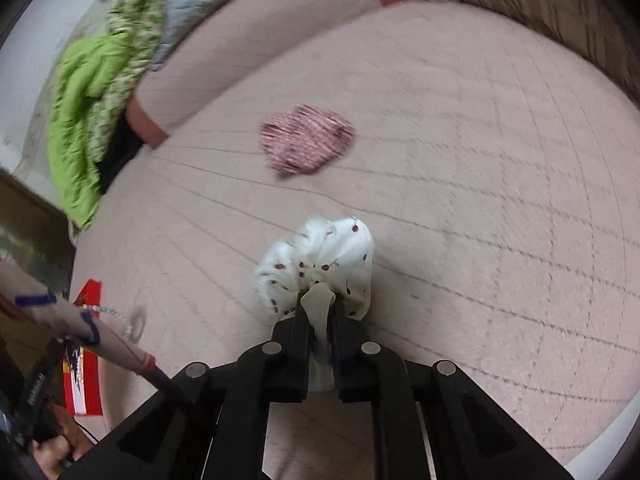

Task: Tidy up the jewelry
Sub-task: 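Grasp the white cherry-print scrunchie with the right gripper while the left grasps the light bead bracelet, then carry the white scrunchie and bead bracelet over the tray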

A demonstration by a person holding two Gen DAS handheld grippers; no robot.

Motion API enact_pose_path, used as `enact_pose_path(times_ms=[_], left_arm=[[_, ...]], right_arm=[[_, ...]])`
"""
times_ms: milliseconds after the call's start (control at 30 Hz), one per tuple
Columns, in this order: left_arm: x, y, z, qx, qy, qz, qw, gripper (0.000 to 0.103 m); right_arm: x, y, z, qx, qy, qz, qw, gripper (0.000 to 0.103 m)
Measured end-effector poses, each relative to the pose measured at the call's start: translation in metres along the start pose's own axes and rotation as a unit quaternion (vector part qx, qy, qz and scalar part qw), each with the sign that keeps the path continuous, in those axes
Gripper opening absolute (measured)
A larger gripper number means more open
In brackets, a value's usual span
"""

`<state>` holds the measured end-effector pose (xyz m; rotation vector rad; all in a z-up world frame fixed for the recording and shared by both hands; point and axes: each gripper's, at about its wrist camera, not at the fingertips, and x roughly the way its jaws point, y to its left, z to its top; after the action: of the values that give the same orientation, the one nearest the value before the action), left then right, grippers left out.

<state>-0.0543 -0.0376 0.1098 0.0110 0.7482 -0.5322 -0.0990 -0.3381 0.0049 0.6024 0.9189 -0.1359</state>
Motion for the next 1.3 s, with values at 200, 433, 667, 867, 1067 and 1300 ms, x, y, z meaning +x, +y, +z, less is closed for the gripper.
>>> enact_pose_path(times_ms=[200, 433, 667, 867, 1067, 1300], left_arm=[[-0.057, 0.041, 0.003, -0.035, -0.035, 0.014, 0.9987, 0.005], [-0.128, 0.116, -0.015, -0.085, -0.063, 0.080, 0.9912, 0.005], [-0.175, 0.207, -0.062, -0.152, -0.054, 0.147, 0.9760, 0.005], [-0.184, 0.260, -0.096, -0.195, -0.042, 0.163, 0.9662, 0.005], [-0.175, 0.291, -0.115, -0.218, -0.026, 0.154, 0.9635, 0.005], [-0.164, 0.308, -0.128, -0.224, 0.002, 0.152, 0.9625, 0.005]], right_arm=[[-0.023, 0.040, -0.014, -0.042, -0.050, 0.098, 0.993, 0.009], [-0.030, 0.130, -0.045, -0.118, -0.040, 0.177, 0.976, 0.009], [-0.007, 0.248, -0.084, -0.212, 0.024, 0.240, 0.947, 0.009], [0.016, 0.323, -0.115, -0.267, 0.067, 0.266, 0.924, 0.010], [0.049, 0.369, -0.139, -0.302, 0.097, 0.256, 0.913, 0.010], [0.065, 0.380, -0.156, -0.313, 0.128, 0.252, 0.907, 0.010]])
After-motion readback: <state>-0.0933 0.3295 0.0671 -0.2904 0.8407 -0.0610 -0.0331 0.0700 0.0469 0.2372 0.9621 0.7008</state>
